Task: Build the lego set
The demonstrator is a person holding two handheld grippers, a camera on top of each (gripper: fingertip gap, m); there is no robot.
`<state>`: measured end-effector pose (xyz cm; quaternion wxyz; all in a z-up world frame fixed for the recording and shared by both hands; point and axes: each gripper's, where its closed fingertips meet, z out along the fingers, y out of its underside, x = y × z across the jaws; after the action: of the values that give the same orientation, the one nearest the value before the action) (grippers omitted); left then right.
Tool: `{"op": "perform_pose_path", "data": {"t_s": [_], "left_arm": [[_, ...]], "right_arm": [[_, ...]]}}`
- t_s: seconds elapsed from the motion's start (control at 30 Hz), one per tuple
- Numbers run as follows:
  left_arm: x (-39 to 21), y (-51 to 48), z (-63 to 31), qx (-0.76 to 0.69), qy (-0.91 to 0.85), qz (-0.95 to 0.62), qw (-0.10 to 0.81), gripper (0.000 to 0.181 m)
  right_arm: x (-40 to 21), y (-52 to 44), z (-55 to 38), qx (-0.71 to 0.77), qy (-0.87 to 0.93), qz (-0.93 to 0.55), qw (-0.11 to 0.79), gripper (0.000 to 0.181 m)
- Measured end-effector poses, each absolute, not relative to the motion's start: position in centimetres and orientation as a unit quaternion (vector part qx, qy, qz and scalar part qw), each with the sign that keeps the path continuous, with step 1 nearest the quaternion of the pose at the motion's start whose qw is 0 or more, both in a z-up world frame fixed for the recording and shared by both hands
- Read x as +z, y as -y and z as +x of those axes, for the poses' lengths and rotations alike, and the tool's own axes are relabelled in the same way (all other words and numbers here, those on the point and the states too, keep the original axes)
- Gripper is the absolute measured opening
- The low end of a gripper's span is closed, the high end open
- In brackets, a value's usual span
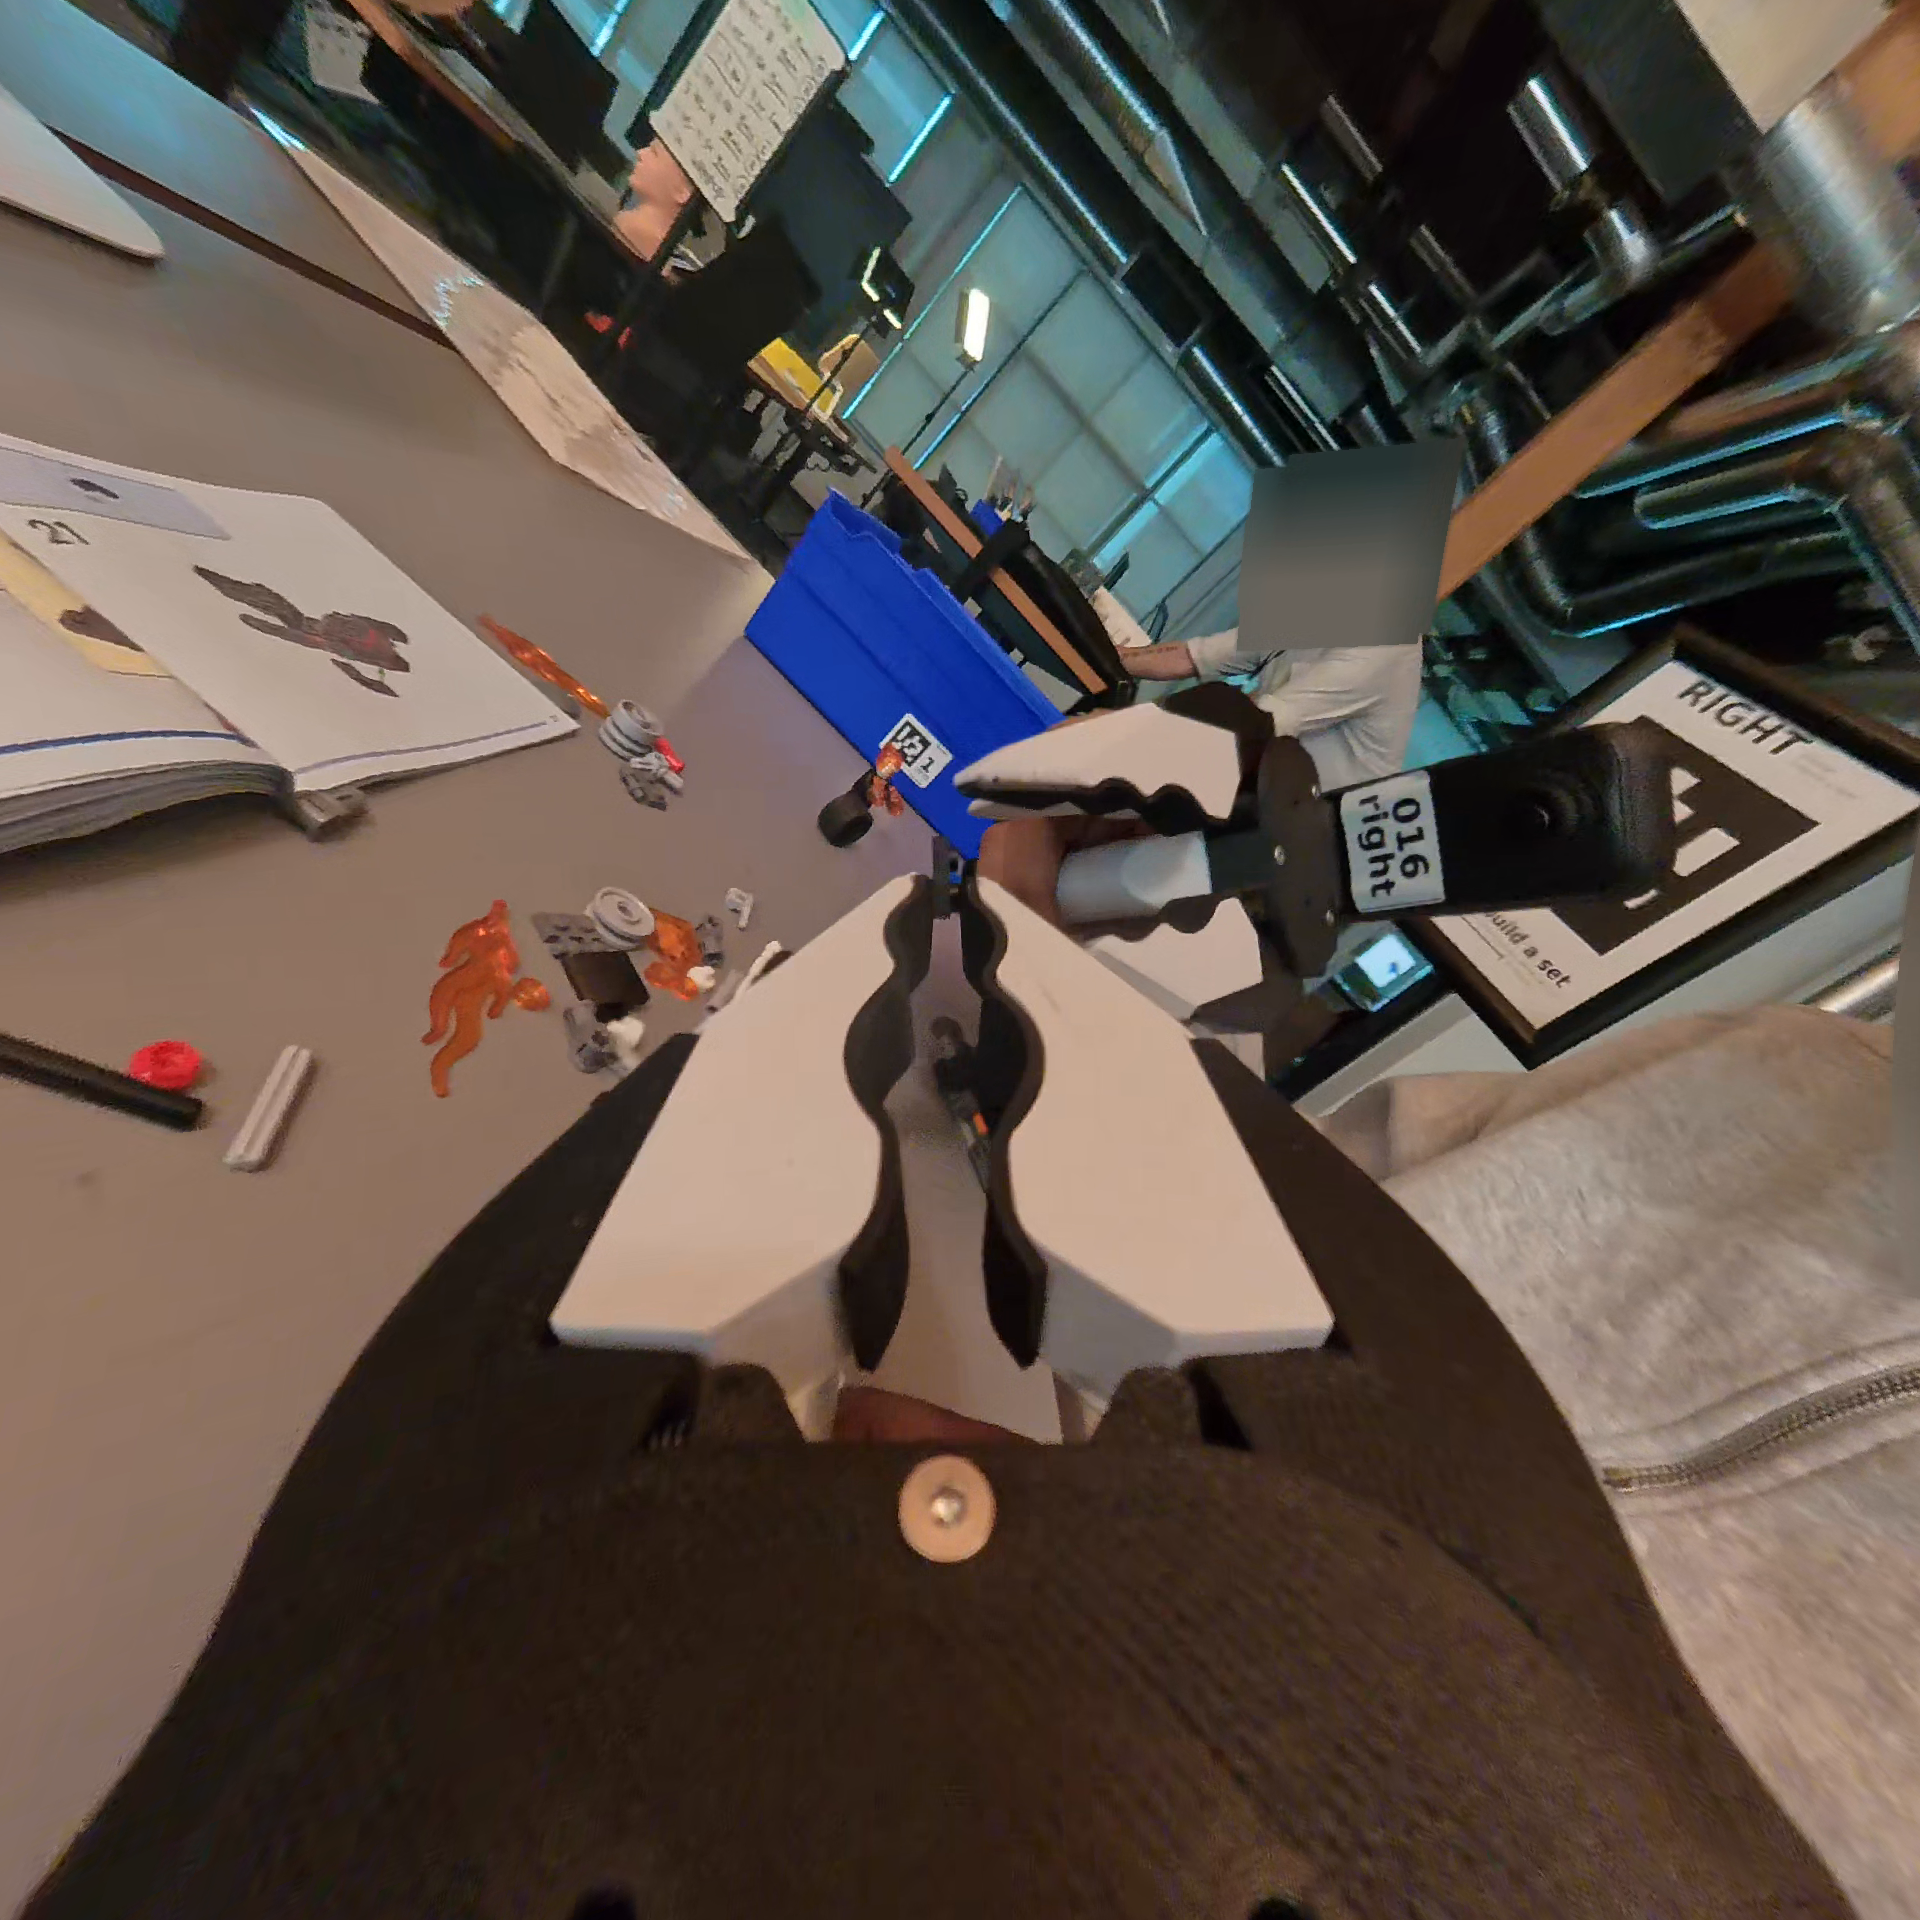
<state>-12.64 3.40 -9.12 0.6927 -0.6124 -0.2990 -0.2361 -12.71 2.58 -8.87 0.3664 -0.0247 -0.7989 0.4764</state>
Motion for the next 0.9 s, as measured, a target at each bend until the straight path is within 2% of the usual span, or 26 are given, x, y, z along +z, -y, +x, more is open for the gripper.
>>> {"op": "perform_pose_path", "data": {"t_s": [0.2,0.9], "left_arm": [[-9.28,-3.7,-12.59,-0.225,0.299,-0.618,0.691,0.002],[-9.07,-3.67,-12.5,-0.222,0.293,-0.618,0.695,0.002]], "right_arm": [[-9.69,-2.87,-13.22,0.433,0.81,-0.021,0.395,0.013],[-9.87,-3.04,-13.26,0.442,0.815,-0.039,0.372,0.012]]}}
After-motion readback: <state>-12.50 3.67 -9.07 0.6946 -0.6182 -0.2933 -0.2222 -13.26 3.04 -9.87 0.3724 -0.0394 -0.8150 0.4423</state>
